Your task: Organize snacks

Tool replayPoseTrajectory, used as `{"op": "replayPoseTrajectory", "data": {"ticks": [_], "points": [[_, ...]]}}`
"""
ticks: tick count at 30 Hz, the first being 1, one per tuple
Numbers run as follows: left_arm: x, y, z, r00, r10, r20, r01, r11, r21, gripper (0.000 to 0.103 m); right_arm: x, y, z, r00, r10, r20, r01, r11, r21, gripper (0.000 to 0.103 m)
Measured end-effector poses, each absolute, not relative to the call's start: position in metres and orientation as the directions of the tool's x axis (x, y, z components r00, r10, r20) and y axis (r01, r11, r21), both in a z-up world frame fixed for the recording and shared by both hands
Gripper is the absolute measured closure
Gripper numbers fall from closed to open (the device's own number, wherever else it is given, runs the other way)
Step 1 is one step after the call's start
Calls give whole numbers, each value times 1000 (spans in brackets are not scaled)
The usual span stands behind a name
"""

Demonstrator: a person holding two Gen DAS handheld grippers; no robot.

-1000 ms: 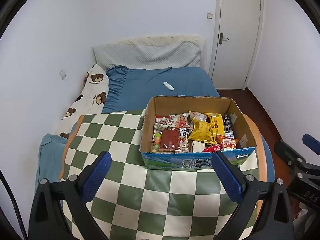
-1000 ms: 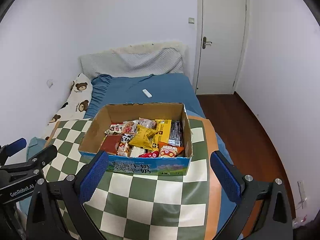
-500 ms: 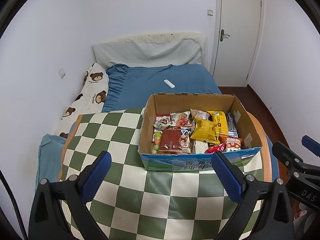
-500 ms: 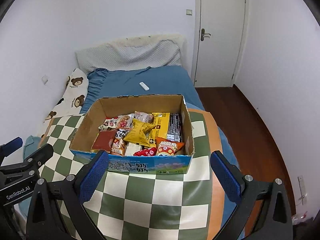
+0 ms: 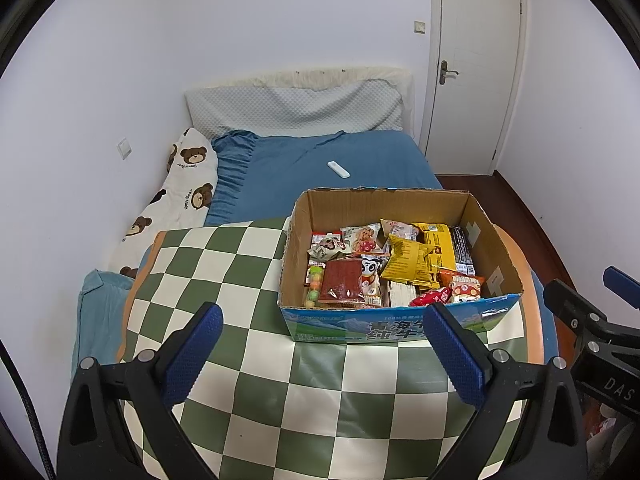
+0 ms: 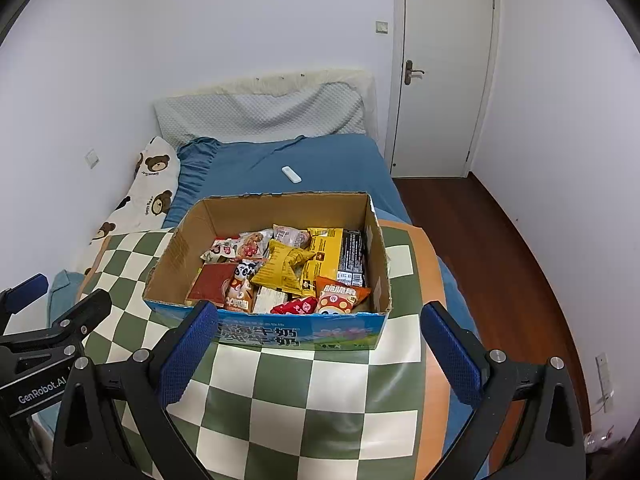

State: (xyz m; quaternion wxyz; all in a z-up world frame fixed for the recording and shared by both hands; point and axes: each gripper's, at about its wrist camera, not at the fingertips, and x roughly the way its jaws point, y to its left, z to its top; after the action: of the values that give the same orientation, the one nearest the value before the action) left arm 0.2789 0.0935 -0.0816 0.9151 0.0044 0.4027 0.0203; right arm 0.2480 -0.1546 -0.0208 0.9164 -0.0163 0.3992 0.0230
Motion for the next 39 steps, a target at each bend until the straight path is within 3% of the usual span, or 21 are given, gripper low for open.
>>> {"op": "replayPoseTrajectory", "data": {"ticks": [39], "points": [[276,94,-66,681,39,-731,-31,999,25,0,242,-157,-12,688,32,-725,-60,998,-14,0]]}}
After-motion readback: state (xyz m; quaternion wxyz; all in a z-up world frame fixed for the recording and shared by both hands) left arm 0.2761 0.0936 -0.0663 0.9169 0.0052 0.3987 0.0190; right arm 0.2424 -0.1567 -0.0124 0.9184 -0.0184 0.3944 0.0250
